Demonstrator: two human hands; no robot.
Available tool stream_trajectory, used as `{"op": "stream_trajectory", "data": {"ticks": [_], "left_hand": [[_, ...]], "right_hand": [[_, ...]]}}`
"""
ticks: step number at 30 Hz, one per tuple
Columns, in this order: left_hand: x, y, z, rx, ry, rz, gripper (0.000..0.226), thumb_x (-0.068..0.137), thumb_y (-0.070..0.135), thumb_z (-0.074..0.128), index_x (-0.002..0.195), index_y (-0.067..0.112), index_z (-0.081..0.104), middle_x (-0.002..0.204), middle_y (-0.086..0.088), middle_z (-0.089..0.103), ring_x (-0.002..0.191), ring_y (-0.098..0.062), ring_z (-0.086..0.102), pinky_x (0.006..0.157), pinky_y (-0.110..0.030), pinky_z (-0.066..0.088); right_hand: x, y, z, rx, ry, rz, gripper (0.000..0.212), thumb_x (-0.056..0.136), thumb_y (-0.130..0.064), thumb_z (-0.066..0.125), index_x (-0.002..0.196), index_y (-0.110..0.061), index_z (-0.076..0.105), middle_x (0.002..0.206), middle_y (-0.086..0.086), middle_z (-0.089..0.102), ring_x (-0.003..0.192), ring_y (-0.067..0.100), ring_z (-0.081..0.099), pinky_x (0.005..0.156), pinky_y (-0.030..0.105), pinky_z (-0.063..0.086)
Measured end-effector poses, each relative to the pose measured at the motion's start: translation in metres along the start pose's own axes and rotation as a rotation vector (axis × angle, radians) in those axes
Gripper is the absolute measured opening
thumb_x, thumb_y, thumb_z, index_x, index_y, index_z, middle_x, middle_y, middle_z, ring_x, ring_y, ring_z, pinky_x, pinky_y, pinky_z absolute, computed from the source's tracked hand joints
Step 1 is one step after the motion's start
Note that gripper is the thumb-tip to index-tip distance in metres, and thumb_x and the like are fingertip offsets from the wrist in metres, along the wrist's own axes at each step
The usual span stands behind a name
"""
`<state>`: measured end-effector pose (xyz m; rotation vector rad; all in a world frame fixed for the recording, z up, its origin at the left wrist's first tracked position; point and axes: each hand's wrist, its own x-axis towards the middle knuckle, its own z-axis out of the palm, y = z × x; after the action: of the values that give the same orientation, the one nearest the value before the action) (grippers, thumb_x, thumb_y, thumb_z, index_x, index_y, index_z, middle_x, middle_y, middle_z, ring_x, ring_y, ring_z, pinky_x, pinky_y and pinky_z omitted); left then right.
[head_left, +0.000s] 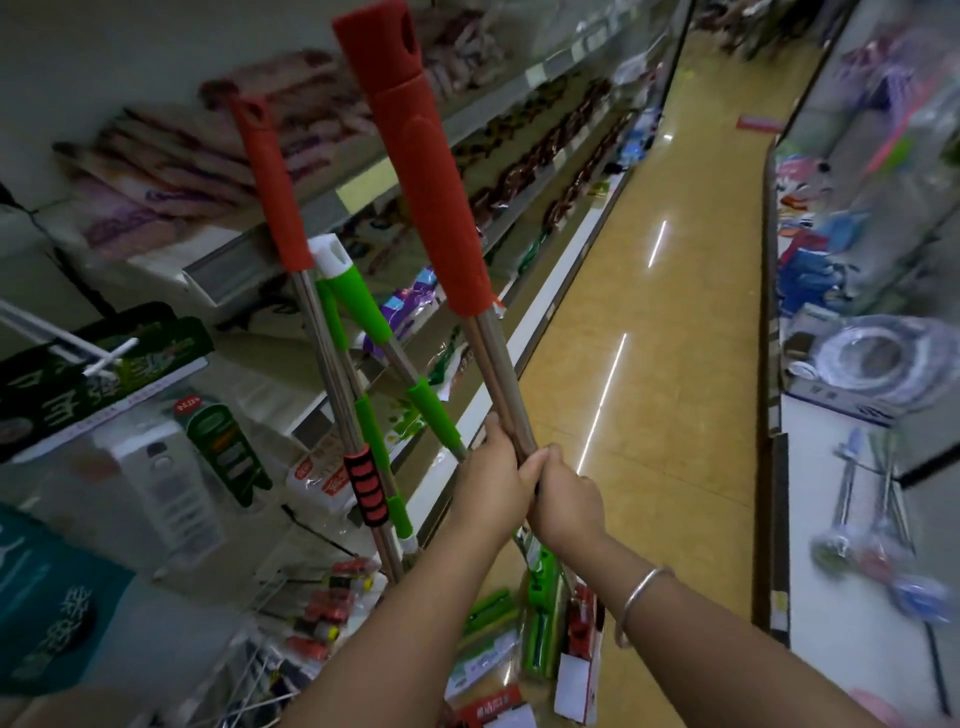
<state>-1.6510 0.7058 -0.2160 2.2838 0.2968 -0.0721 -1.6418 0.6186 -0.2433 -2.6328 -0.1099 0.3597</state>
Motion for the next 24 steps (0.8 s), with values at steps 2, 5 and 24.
{"op": "stream_trajectory", "data": {"ticks": [2,5,24], "left_hand": [[-0.017,0.019,0.003,0.015,-0.005,0.038,0.055,0.089,0.042,0.055,0.130,0.013,0.030,0.102,-0.007,0.066,0.095,-0.027,0.064,0.078,-0.039,0.054],[-0.048,0.052,0.002,0.051,-0.009,0.114,0.054,0.089,0.040,0.056,0.129,0.020,0.027,0.105,-0.006,0.066,0.098,-0.027,0.064,0.081,-0.040,0.054],[-0.292,0.135,-0.119,-0.097,0.516,0.236,0.030,0.081,0.025,0.064,0.099,0.015,0.042,0.072,0.006,0.051,0.064,-0.013,0.051,0.053,-0.024,0.035]], "right_hand": [[-0.018,0.010,-0.015,0.021,0.036,0.004,0.018,0.092,-0.018,0.045,0.093,-0.019,0.027,0.063,-0.010,0.039,0.094,0.033,0.063,0.079,0.036,0.039],[-0.049,0.022,-0.041,0.048,0.103,0.021,0.013,0.092,-0.020,0.043,0.094,-0.018,0.030,0.081,0.001,0.062,0.092,0.032,0.065,0.069,0.032,0.036],[-0.287,-0.059,-0.133,-0.018,0.275,-0.496,0.019,0.085,-0.040,0.055,0.091,-0.022,0.053,0.066,-0.007,0.050,0.070,0.022,0.060,0.059,0.029,0.041]]}}
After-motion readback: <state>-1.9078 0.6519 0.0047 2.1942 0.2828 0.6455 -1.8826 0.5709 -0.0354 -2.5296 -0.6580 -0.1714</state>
